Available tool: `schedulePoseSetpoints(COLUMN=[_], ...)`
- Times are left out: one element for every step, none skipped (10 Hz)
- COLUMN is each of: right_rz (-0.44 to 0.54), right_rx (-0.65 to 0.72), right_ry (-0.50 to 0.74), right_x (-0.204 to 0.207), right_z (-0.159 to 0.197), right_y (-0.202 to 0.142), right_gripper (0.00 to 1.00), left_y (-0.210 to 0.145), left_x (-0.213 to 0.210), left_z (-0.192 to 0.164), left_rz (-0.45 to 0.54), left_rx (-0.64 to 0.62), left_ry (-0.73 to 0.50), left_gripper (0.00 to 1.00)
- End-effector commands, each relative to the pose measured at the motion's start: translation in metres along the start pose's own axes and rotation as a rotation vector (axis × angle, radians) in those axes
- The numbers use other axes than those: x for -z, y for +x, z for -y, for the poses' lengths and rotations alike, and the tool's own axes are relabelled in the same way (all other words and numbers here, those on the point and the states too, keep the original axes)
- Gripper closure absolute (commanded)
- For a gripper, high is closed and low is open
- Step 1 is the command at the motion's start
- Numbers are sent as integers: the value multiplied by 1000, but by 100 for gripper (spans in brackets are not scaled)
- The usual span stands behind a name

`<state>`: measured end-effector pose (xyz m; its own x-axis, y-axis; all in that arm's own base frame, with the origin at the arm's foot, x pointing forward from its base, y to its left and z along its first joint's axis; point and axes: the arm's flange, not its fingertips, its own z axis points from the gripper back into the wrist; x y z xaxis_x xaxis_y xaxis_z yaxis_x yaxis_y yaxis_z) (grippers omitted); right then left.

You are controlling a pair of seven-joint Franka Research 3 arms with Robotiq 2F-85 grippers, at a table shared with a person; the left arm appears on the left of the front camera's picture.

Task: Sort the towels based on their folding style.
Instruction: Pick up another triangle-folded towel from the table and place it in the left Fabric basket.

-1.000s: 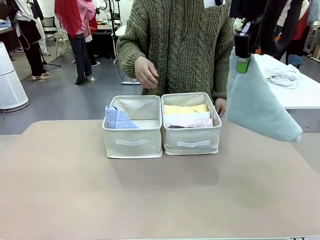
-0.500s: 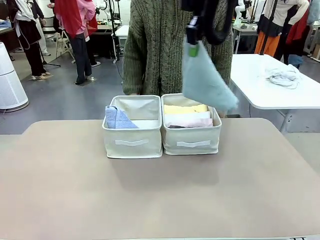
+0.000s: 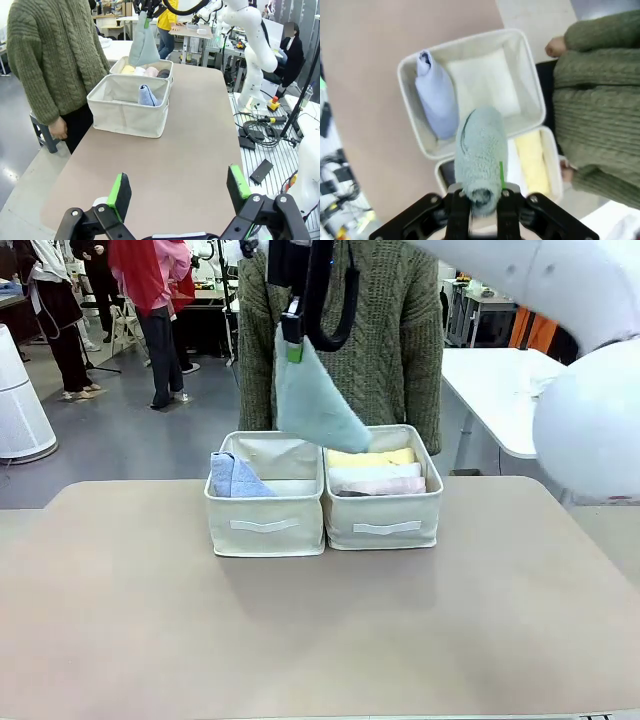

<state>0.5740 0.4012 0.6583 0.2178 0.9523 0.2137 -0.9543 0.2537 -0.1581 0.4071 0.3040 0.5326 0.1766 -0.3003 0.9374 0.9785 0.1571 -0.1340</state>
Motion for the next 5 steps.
schedulePoseSetpoints(right_rz=[48, 69, 108, 128, 61], right_rx=[-13, 5, 20, 50, 13], right_ry=[59, 59, 55, 61, 30], right_x=[-16, -11, -10, -12, 12], right_z=[45, 47, 47, 41, 15], right_y=[37, 35, 33, 30, 2], right_gripper=[82, 82, 82, 82, 82], left_y=[1, 1, 1, 1, 1], left_x=[0, 0, 0, 0, 0], left_z=[2, 2, 2, 2, 2], left_rz=[12, 12, 12, 12, 12], left_rx=[6, 6, 6, 6, 6], left_ry=[8, 8, 8, 8, 8], left_gripper=[0, 0, 0, 0, 0])
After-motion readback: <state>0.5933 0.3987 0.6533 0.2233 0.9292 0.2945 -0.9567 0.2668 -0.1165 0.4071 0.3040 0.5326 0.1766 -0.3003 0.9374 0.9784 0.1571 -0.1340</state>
